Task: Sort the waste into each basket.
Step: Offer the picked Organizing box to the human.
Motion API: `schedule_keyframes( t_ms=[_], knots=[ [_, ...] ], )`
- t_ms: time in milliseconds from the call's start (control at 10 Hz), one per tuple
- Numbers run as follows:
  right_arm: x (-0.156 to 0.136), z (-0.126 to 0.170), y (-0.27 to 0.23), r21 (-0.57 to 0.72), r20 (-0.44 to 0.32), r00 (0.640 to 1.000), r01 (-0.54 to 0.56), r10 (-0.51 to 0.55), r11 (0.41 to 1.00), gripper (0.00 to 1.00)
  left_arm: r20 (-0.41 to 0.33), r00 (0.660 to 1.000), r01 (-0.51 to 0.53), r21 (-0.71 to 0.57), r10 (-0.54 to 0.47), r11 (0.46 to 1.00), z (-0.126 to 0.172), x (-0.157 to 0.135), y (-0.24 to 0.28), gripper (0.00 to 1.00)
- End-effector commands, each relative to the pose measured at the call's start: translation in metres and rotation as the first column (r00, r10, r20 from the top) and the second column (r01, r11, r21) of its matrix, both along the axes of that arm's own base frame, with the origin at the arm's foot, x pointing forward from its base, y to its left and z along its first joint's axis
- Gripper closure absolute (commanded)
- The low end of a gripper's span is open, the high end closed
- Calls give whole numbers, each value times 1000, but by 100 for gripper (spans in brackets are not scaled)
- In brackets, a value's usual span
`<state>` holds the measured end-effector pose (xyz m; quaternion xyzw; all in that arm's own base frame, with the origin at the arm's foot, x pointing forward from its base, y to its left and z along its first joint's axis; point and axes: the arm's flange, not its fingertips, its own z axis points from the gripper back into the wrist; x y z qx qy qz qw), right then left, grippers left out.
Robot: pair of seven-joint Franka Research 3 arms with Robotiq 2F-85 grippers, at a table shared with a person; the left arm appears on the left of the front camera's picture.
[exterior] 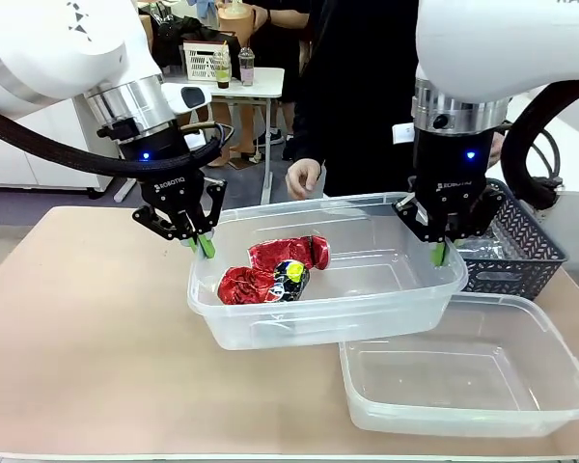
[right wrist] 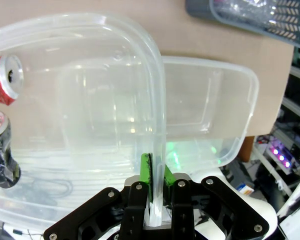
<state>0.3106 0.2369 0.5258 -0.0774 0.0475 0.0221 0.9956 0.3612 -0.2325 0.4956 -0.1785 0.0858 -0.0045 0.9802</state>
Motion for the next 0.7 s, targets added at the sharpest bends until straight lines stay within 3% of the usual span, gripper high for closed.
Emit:
schedule_keyframes(
  t_ms=[0, 600],
  knots=[
    [1, 1, 1, -10, -7, 1000, -13, 13, 1000, 95, 11, 1000, 2, -16, -2, 1000, 4, -2, 3, 91],
    [0, 0, 0, 0, 0, 1000, 0, 0, 1000, 95, 0, 1000, 0, 0, 0, 1000, 0, 0, 0, 91]
  ],
)
